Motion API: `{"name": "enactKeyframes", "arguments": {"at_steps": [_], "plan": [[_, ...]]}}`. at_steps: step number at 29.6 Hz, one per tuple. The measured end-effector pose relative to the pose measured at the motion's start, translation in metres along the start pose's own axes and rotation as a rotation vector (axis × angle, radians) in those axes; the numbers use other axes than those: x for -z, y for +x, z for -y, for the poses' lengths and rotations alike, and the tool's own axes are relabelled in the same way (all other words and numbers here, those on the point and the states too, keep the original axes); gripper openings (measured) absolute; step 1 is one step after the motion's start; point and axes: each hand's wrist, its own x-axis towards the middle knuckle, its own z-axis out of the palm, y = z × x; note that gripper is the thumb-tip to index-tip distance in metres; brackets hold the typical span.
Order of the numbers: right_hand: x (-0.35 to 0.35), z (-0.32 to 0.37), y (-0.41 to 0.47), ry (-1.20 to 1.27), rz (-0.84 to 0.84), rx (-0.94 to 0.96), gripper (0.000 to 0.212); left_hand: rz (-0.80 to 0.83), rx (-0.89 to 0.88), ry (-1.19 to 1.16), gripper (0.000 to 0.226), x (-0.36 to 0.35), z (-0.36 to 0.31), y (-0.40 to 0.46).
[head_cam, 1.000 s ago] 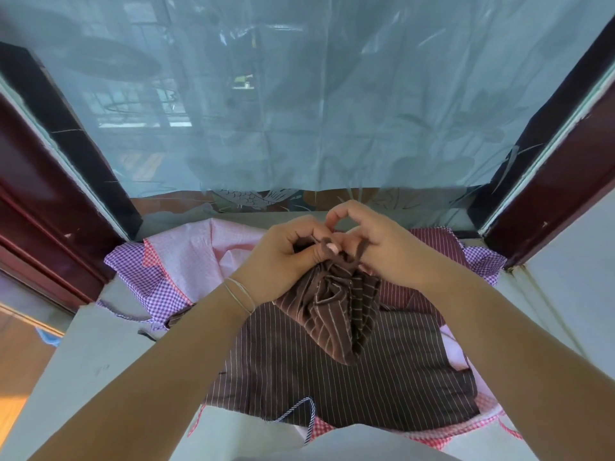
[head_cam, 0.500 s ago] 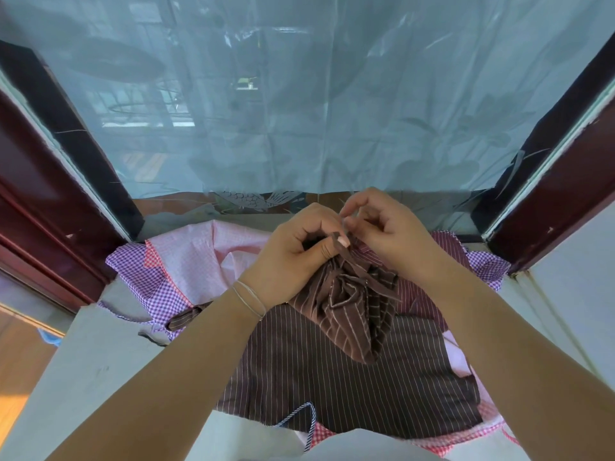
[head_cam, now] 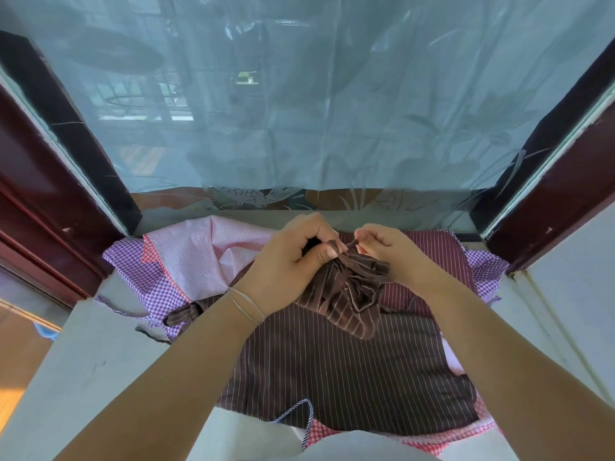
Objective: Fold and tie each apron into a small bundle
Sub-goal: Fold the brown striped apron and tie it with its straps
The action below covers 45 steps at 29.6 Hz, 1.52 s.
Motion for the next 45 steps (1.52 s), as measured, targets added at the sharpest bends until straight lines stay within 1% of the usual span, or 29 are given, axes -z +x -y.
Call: {"name": "enactKeyframes", "arguments": {"at_steps": [2,4,6,7,9,10,12,14,16,17,19,22,24,27,28,29,30,32,34,35,37,39,41,43,44,45], "plan": [[-0.002,-0.001,0.000,0.019,-0.004,-0.009,0.040,-0.015,0.042,-0.062,0.007,0.000,0.003,-0.002],[-0.002,0.000,-0.002,0.046,-0.051,-0.010,0.040,-0.039,0.127,-0.076,0.011,0.000,0.005,-0.001],[0.001,0.007,-0.004,0.180,-0.129,0.006,0.036,-0.085,0.330,-0.132,0.017,0.001,0.009,0.003],[0.001,0.012,-0.007,0.240,-0.151,0.030,0.033,-0.092,0.469,-0.220,0.017,0.000,0.011,0.005],[-0.003,0.022,-0.010,0.258,-0.128,0.098,0.024,-0.033,0.737,-0.372,0.012,-0.001,0.018,0.007],[-0.007,0.025,-0.011,0.225,-0.108,0.139,0.020,0.026,0.818,-0.366,0.011,-0.003,0.023,0.007],[-0.019,0.029,-0.013,0.180,-0.107,0.212,0.014,0.118,0.869,-0.242,0.013,-0.008,0.030,0.007],[-0.028,0.026,-0.012,0.218,-0.139,0.243,0.010,0.165,0.860,-0.139,0.019,-0.011,0.031,0.006],[-0.034,0.020,-0.010,0.248,-0.161,0.238,0.014,0.221,0.848,-0.133,0.030,-0.010,0.031,0.005],[-0.036,0.017,-0.008,0.215,-0.174,0.234,0.014,0.250,0.824,-0.140,0.032,-0.008,0.030,0.005],[-0.040,0.014,-0.006,0.071,-0.198,0.236,0.013,0.294,0.758,-0.159,0.032,-0.004,0.029,0.002],[-0.042,0.016,-0.004,-0.131,-0.230,0.225,0.020,0.335,0.700,-0.207,0.029,0.001,0.027,0.000],[-0.040,0.021,-0.003,-0.186,-0.250,0.213,0.021,0.372,0.669,-0.284,0.027,0.005,0.026,0.000],[-0.037,0.029,0.001,-0.242,-0.260,0.226,0.021,0.403,0.642,-0.388,0.018,0.009,0.020,0.002],[-0.037,0.032,0.003,-0.236,-0.255,0.222,0.021,0.388,0.640,-0.405,0.024,0.010,0.020,0.004],[-0.036,0.035,0.004,-0.183,-0.238,0.202,0.022,0.356,0.646,-0.416,0.031,0.010,0.021,0.005],[-0.034,0.039,0.005,-0.070,-0.204,0.170,0.024,0.319,0.655,-0.423,0.033,0.009,0.023,0.006],[-0.027,0.045,0.005,0.203,-0.091,0.082,0.030,0.259,0.664,-0.432,0.026,0.010,0.024,0.007],[-0.017,0.044,0.003,0.321,0.033,0.027,0.038,0.201,0.683,-0.442,0.024,0.013,0.023,0.008],[-0.013,0.042,0.002,0.324,0.088,0.023,0.037,0.167,0.693,-0.445,0.027,0.016,0.023,0.010],[-0.010,0.037,-0.001,0.270,0.153,0.037,0.026,0.107,0.699,-0.430,0.034,0.019,0.024,0.013],[-0.009,0.034,-0.005,0.198,0.166,0.042,0.019,0.096,0.675,-0.341,0.029,0.021,0.020,0.015],[-0.008,0.033,-0.007,0.223,0.214,0.023,0.013,0.142,0.610,-0.164,0.017,0.023,0.016,0.018],[-0.003,0.035,-0.010,0.332,0.297,-0.028,0.009,0.214,0.516,-0.020,0.010,0.026,0.010,0.022],[0.000,0.036,-0.011,0.346,0.318,-0.034,0.012,0.243,0.472,0.012,0.008,0.028,0.007,0.025],[0.003,0.036,-0.011,0.309,0.320,-0.020,0.015,0.273,0.434,0.033,0.007,0.031,0.003,0.028]]}}
